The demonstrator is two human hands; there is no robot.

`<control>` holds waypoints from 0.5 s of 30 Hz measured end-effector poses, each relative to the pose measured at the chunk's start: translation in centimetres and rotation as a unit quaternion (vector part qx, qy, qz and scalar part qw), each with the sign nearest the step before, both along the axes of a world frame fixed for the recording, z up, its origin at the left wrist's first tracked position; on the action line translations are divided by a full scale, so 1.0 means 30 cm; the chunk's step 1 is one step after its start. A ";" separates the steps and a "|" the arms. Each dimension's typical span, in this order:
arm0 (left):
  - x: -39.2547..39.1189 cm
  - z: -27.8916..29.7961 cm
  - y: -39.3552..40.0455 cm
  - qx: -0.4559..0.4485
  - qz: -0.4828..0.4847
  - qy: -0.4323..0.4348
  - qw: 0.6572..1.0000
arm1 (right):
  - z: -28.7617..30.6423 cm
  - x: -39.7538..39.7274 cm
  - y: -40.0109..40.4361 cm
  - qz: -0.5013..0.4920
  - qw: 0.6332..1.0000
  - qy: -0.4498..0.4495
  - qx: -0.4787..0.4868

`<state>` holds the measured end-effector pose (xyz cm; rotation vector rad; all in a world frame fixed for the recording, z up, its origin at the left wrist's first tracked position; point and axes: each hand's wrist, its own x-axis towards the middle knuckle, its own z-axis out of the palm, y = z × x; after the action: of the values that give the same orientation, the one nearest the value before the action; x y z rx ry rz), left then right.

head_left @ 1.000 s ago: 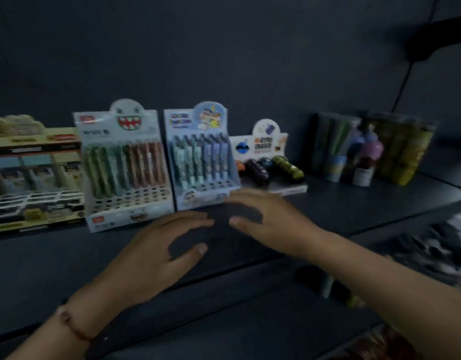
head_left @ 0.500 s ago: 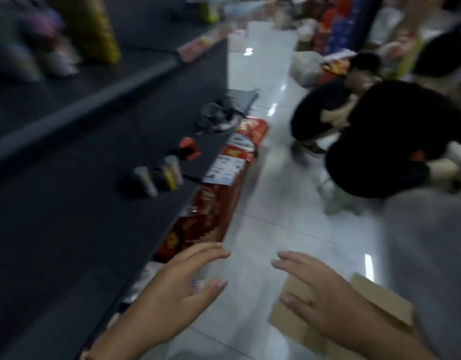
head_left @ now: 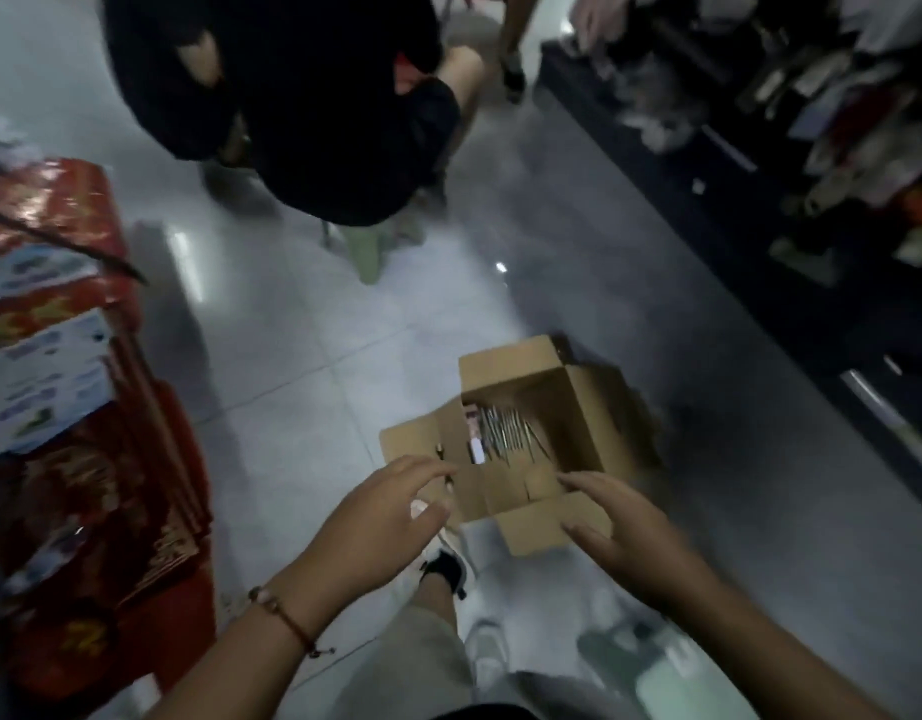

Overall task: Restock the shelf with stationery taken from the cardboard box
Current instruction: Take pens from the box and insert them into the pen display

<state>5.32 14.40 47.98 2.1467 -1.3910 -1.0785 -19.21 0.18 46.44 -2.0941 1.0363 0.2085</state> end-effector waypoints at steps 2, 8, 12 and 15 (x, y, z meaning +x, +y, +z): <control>0.039 -0.087 -0.118 0.028 -0.026 0.021 0.999 | -0.069 0.029 -0.053 -0.041 0.999 0.025 0.017; 0.132 -0.352 -0.472 0.099 -0.028 0.061 0.993 | -0.331 0.135 -0.272 -0.123 0.988 0.062 0.068; 0.120 -0.585 -0.639 0.134 -0.007 0.072 0.988 | -0.577 0.179 -0.423 -0.161 0.977 0.095 0.106; 0.078 -0.840 -0.756 0.156 -0.015 0.080 0.984 | -0.844 0.195 -0.542 -0.179 0.969 0.108 0.134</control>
<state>7.65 -8.27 22.77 2.1911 -1.2528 -1.5336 -13.37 -16.07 21.11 -1.6357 1.4108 0.3779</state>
